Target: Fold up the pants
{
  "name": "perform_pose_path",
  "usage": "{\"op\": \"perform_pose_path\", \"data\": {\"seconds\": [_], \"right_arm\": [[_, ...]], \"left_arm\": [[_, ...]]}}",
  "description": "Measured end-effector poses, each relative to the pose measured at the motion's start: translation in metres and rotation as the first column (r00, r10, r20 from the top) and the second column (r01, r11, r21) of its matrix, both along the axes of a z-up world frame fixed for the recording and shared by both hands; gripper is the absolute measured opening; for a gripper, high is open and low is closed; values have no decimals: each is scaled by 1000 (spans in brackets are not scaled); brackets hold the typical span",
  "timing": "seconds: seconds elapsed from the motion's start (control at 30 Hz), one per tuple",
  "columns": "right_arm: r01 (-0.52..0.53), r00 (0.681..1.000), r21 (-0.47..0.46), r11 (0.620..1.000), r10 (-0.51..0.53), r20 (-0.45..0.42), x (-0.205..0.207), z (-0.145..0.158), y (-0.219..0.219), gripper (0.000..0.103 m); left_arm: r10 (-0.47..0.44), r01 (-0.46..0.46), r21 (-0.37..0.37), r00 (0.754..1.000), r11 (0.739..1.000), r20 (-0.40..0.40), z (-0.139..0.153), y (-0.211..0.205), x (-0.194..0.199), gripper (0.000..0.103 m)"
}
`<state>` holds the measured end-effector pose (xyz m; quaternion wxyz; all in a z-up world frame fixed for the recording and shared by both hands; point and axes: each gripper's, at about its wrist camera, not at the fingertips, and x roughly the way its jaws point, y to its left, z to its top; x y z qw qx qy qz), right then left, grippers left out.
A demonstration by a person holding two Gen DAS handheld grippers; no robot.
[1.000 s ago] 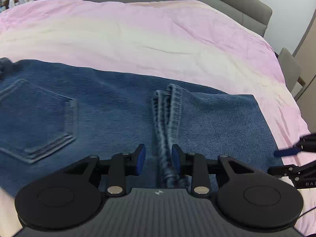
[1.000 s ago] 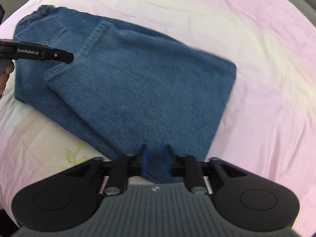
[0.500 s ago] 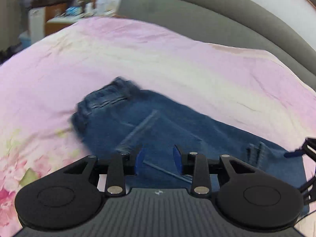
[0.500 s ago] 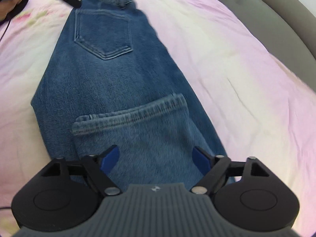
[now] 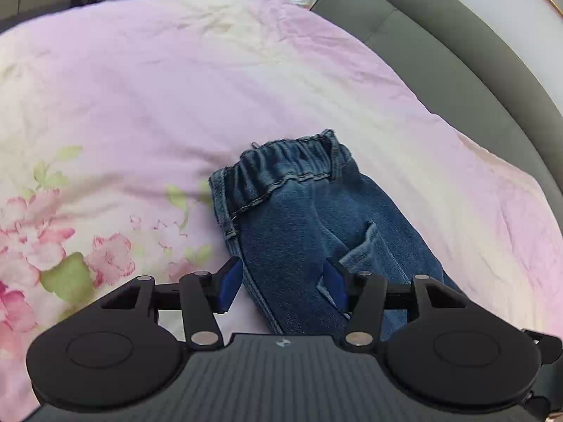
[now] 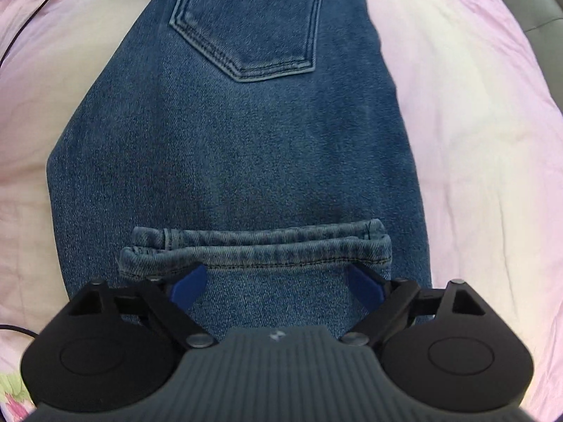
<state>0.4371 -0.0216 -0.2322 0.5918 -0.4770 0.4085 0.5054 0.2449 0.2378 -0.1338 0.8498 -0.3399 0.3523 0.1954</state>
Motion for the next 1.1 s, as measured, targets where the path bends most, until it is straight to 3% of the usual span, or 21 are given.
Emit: {"op": "perform_pose_path", "data": {"seconds": [0.1, 0.2, 0.33, 0.5, 0.67, 0.87, 1.0, 1.1], "right_arm": [[11, 999, -24, 1000, -12, -47, 10, -8, 8, 86], [14, 997, -29, 999, -16, -78, 17, -12, 11, 87], [14, 996, -24, 1000, -16, -85, 19, -11, 10, 87], [17, 996, -18, 1000, -18, -84, 22, -7, 1, 87], [23, 996, -22, 999, -25, -80, 20, -8, 2, 87], [50, 999, -14, 999, -49, 13, 2, 5, -3, 87], [201, 977, 22, 979, -202, 69, -4, 29, -23, 88], [372, 922, 74, 925, -377, 84, -4, 52, -50, 88]], "left_arm": [[41, -40, -76, 999, 996, 12, -13, 13, -1, 73], [80, -71, -201, 996, 977, 40, -30, 27, 4, 78], [139, -120, -254, 989, 960, 55, -44, 33, 13, 80], [180, -160, -228, 981, 960, 70, -45, 25, 16, 59], [185, -167, -174, 978, 970, 95, -35, 16, 15, 52], [110, -86, -104, 963, 991, 247, -1, -2, 0, 50], [33, -30, -14, 953, 999, 301, 33, -24, -9, 49], [-52, 20, 102, 946, 995, 321, 65, -55, -3, 49]]}}
